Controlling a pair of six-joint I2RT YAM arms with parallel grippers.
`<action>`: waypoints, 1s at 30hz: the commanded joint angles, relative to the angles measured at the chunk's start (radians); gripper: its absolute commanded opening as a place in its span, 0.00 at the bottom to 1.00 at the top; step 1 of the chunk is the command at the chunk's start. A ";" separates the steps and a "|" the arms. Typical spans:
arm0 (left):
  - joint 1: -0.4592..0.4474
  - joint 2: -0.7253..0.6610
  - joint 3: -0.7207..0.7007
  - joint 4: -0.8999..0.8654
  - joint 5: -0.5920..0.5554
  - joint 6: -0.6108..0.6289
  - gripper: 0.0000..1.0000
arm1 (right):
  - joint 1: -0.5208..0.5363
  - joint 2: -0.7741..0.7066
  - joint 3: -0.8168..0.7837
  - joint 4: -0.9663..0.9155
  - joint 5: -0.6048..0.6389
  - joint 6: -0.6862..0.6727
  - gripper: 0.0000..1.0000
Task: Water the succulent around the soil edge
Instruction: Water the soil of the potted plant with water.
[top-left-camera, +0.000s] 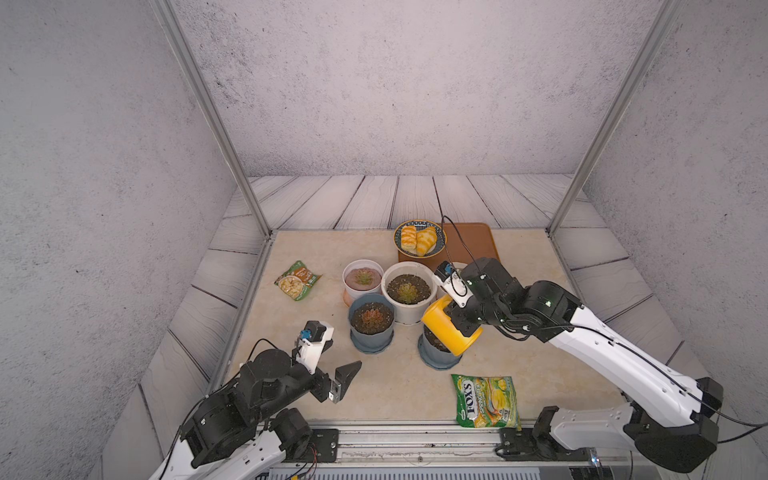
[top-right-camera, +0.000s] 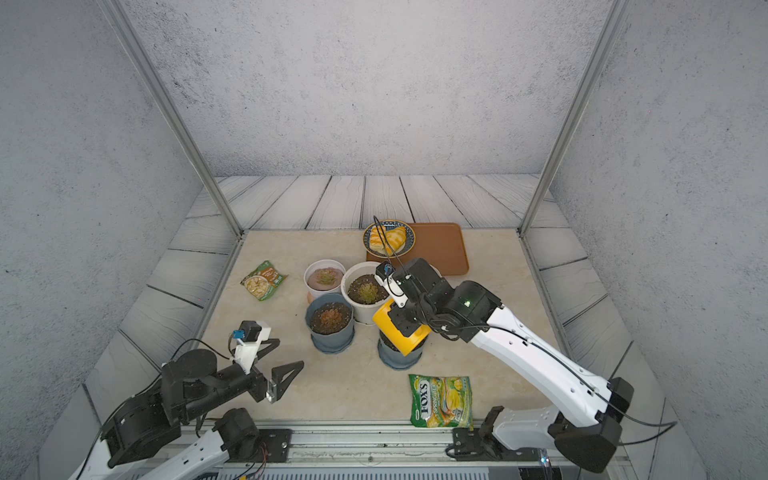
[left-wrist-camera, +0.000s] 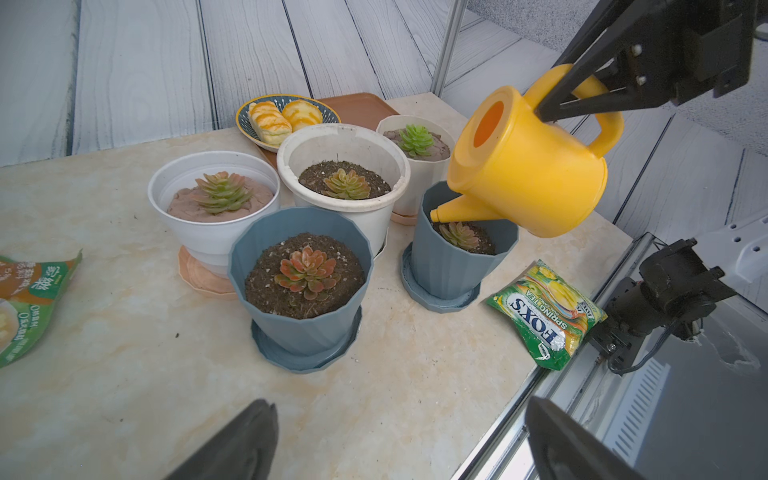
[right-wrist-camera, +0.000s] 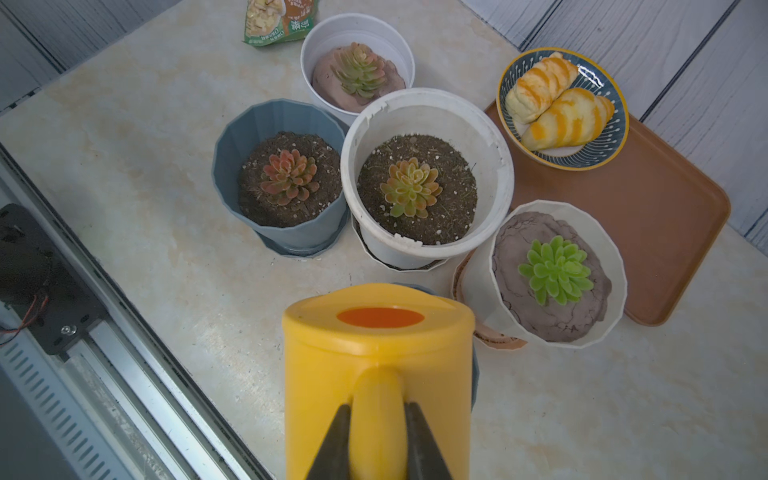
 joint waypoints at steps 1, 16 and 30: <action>0.006 -0.009 -0.006 0.009 -0.008 0.008 0.98 | -0.004 -0.149 -0.064 0.045 0.019 0.054 0.00; 0.006 0.025 0.079 0.105 -0.036 -0.001 0.98 | -0.004 -1.154 -0.717 0.596 -0.098 0.058 0.00; 0.006 0.125 0.053 0.172 -0.131 0.095 0.98 | -0.004 -0.930 -0.748 0.805 -0.130 0.041 0.00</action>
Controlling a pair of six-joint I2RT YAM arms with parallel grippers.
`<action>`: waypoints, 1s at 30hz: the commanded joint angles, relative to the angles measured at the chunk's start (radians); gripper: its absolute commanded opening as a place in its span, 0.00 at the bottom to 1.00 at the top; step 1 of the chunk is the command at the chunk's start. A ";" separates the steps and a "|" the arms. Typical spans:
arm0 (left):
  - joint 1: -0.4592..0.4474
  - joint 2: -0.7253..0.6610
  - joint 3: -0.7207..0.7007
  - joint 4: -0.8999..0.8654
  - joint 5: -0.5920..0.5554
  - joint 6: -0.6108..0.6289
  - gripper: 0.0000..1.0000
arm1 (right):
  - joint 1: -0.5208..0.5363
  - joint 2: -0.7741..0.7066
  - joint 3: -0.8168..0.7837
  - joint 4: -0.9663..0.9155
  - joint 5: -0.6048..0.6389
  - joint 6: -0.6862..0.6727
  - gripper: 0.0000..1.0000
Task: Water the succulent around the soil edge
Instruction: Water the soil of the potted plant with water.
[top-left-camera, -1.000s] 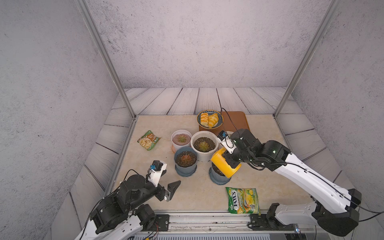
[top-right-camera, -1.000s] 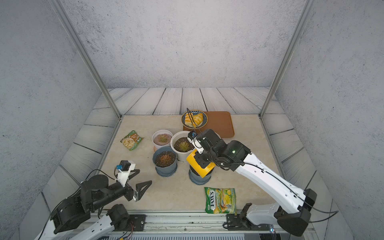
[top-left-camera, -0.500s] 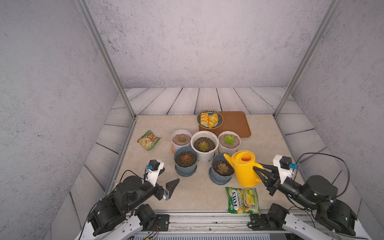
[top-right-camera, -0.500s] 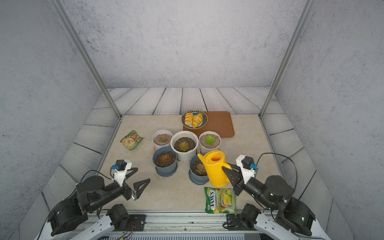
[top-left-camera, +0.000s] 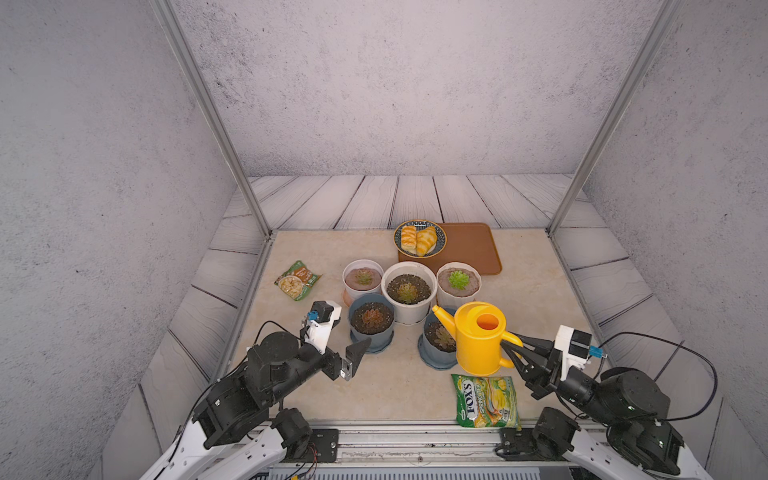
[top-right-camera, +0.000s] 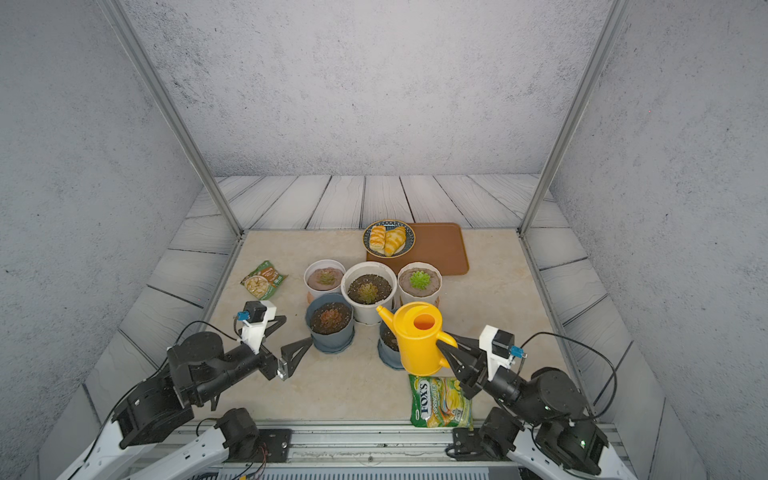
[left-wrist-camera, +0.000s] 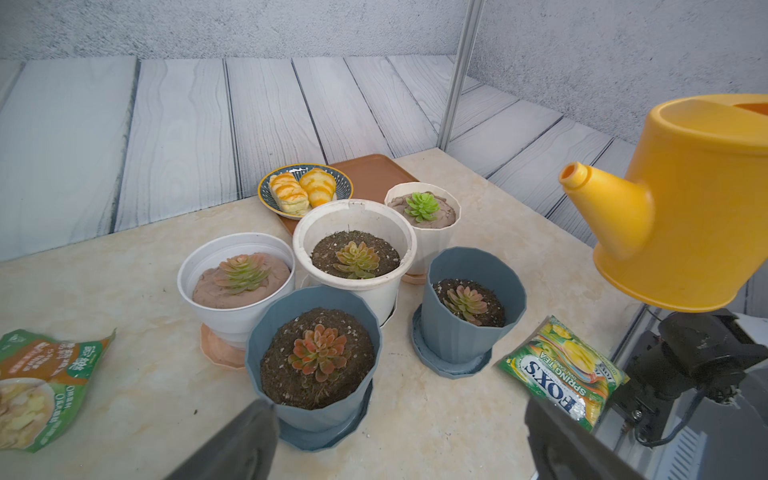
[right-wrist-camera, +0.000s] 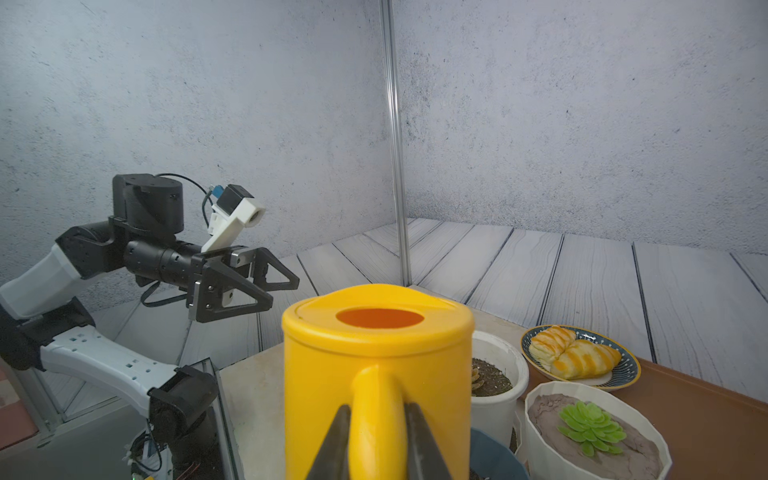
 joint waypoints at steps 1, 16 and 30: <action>0.006 -0.034 -0.020 -0.020 -0.061 0.033 0.98 | -0.002 0.177 0.083 0.060 0.035 -0.035 0.00; 0.005 -0.096 -0.024 -0.131 -0.082 -0.008 0.98 | -0.010 0.979 0.714 -0.392 0.182 -0.229 0.00; 0.005 -0.164 -0.037 -0.106 -0.001 -0.015 0.98 | -0.053 1.390 1.097 -0.578 0.105 -0.267 0.00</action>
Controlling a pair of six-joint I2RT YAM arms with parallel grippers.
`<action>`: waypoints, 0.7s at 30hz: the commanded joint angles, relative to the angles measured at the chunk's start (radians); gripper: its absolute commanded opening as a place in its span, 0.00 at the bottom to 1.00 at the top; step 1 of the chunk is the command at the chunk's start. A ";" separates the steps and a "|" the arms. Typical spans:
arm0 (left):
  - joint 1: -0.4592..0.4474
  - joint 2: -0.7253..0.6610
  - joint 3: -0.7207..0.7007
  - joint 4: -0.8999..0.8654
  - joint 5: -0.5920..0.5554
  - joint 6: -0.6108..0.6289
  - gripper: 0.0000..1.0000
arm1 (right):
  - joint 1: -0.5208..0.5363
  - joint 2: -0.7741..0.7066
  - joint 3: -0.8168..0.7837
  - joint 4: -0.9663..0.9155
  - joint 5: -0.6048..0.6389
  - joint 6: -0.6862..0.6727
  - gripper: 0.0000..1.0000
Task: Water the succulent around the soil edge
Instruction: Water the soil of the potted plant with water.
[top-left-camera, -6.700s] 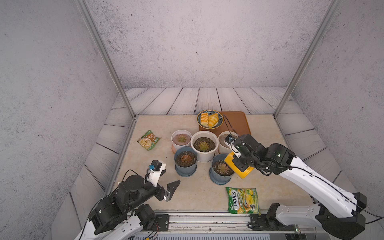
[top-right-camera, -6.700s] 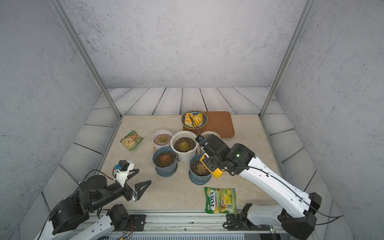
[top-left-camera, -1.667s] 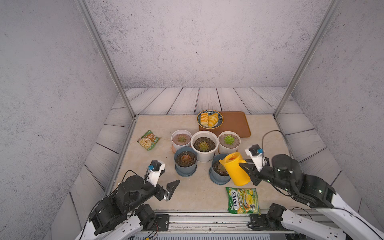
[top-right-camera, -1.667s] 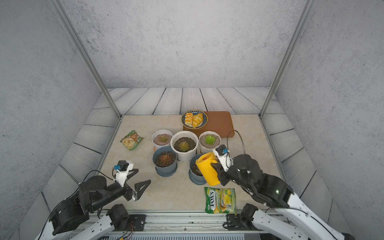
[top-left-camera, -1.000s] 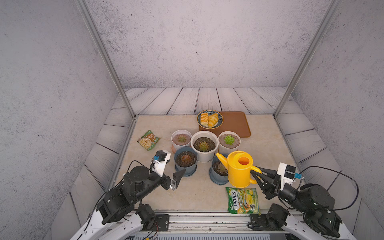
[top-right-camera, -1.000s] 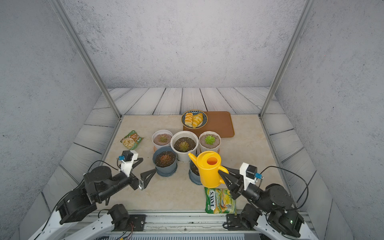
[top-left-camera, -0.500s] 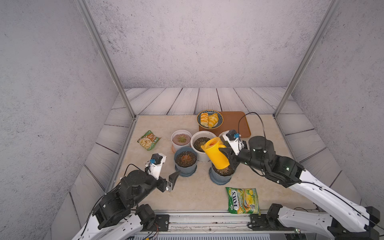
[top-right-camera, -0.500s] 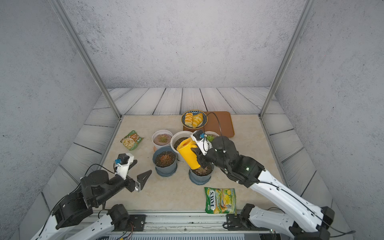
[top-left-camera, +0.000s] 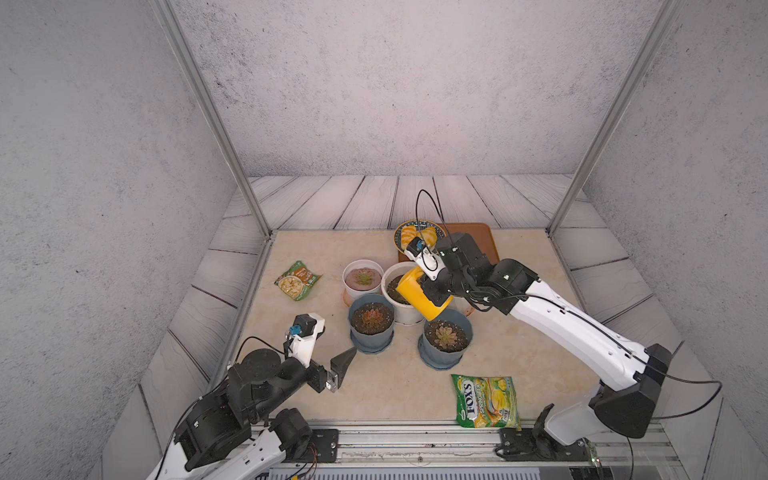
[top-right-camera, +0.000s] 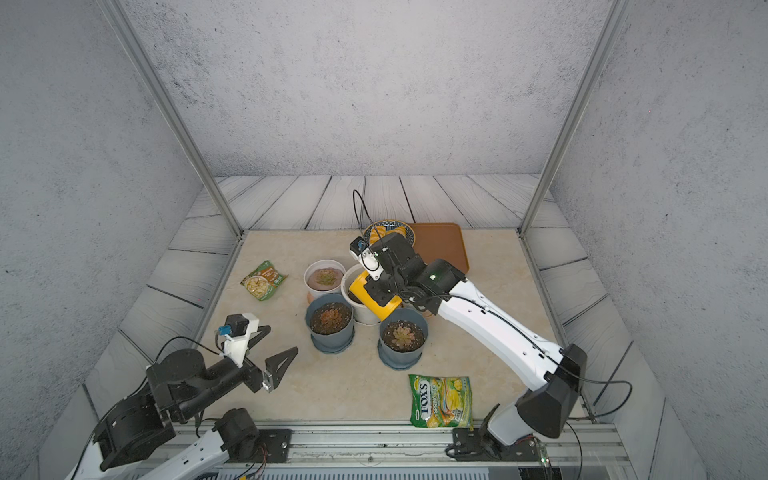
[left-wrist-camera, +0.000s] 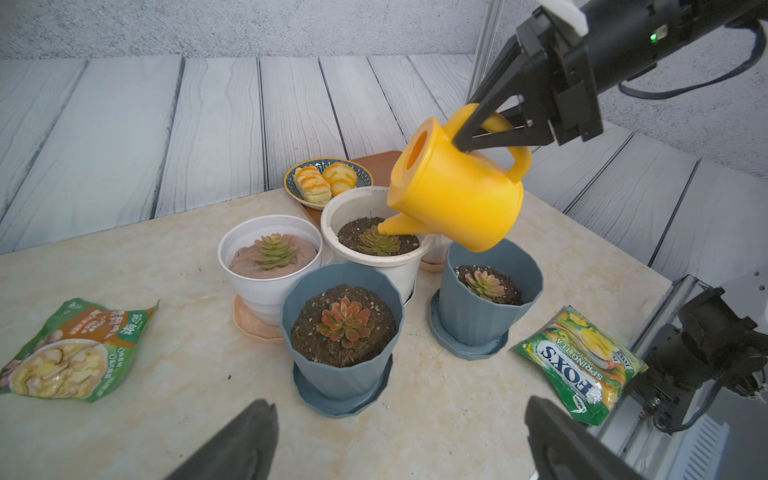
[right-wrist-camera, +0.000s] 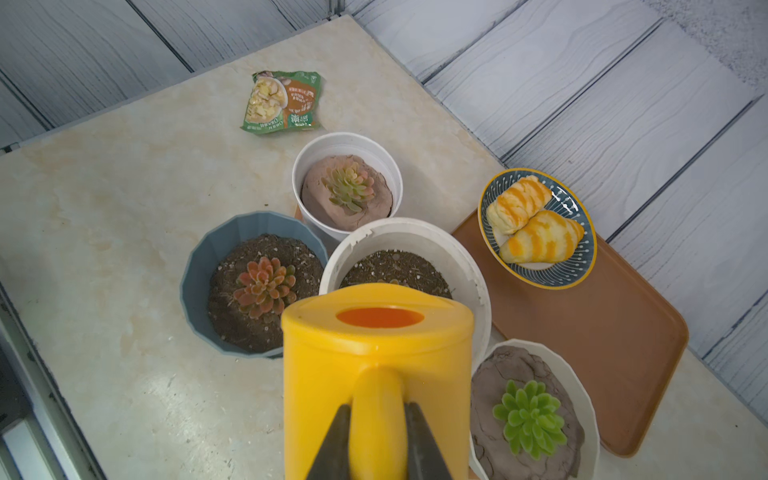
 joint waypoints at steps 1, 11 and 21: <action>0.005 -0.015 -0.013 0.010 0.029 -0.008 0.98 | -0.006 0.075 0.100 -0.050 -0.029 -0.015 0.00; 0.005 -0.021 -0.014 0.008 0.046 -0.005 0.98 | -0.013 0.230 0.252 -0.032 -0.044 -0.004 0.00; 0.005 -0.016 -0.014 0.008 0.054 -0.003 0.98 | -0.032 0.336 0.370 -0.091 0.101 -0.018 0.00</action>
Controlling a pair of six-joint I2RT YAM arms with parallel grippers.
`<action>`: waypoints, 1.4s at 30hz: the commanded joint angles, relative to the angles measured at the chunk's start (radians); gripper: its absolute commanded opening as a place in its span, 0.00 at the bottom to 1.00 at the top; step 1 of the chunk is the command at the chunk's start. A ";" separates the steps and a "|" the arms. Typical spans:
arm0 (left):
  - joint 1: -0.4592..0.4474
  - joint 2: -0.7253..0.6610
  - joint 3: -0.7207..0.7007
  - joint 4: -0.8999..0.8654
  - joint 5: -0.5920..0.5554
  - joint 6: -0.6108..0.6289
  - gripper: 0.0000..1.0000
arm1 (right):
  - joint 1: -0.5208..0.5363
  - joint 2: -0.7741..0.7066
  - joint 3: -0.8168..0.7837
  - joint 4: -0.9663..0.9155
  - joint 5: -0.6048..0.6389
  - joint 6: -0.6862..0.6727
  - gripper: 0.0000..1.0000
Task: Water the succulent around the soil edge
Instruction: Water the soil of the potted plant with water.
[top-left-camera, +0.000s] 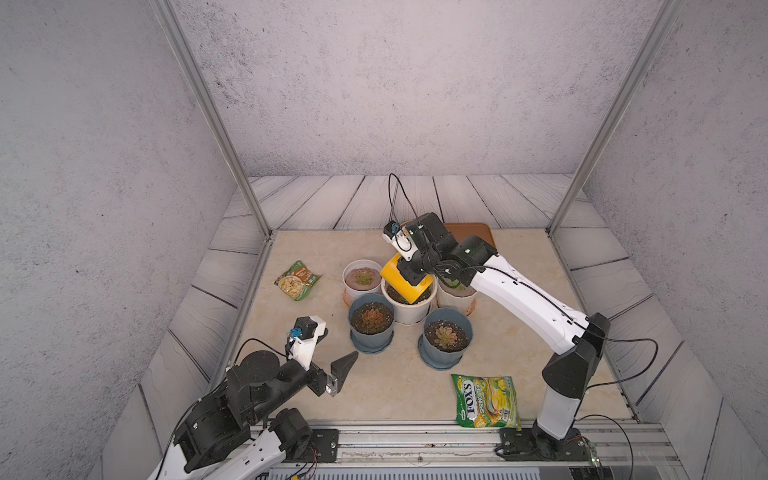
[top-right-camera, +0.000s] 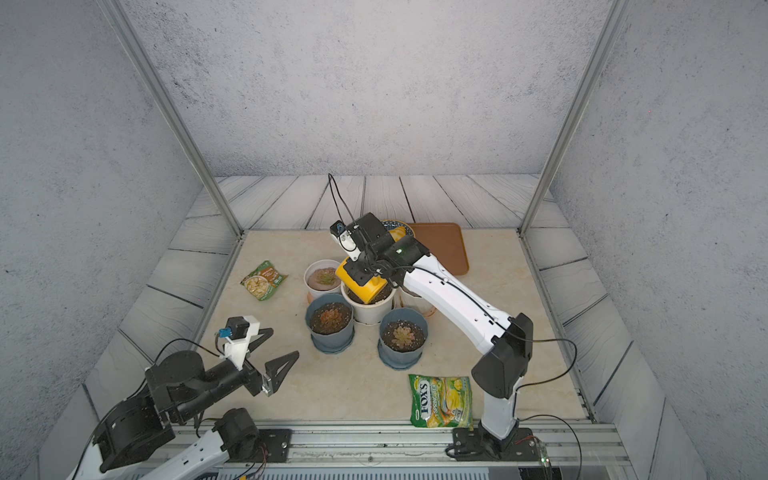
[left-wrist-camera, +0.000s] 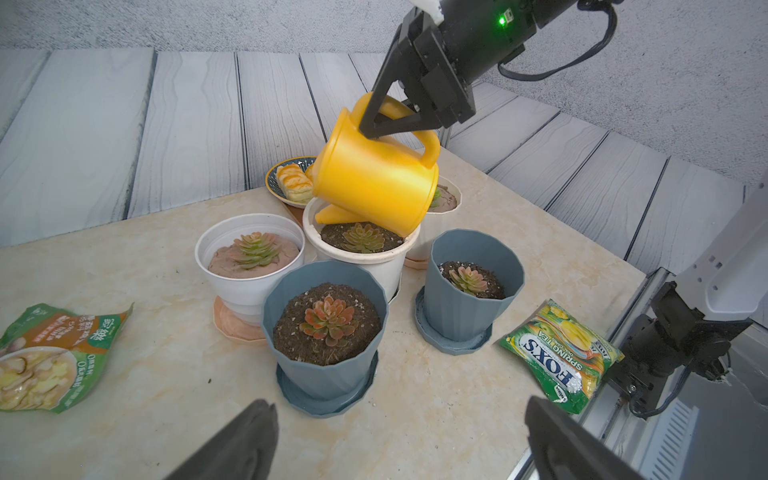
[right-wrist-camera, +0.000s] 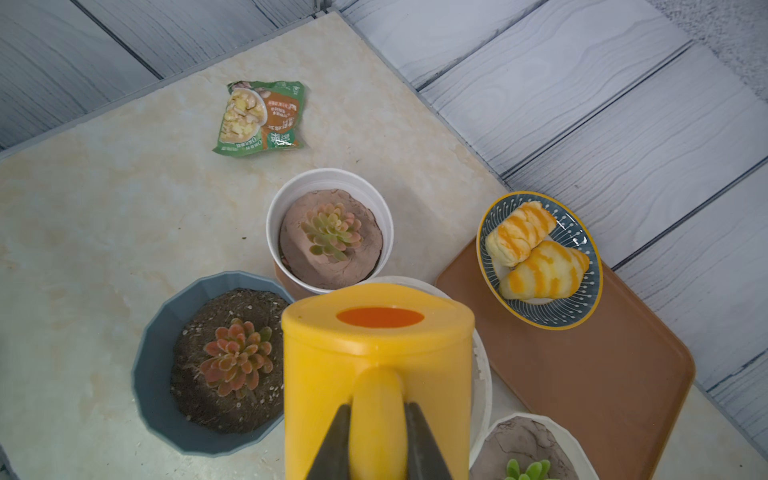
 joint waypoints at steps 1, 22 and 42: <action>0.005 -0.004 -0.006 0.008 0.009 0.000 0.98 | -0.014 0.052 0.058 -0.039 0.076 -0.011 0.00; 0.006 0.015 -0.006 0.006 0.012 0.007 0.98 | -0.032 0.009 0.040 -0.090 0.280 -0.040 0.00; 0.006 0.021 -0.006 0.003 0.010 0.006 0.98 | -0.032 -0.125 -0.037 -0.193 0.215 0.034 0.00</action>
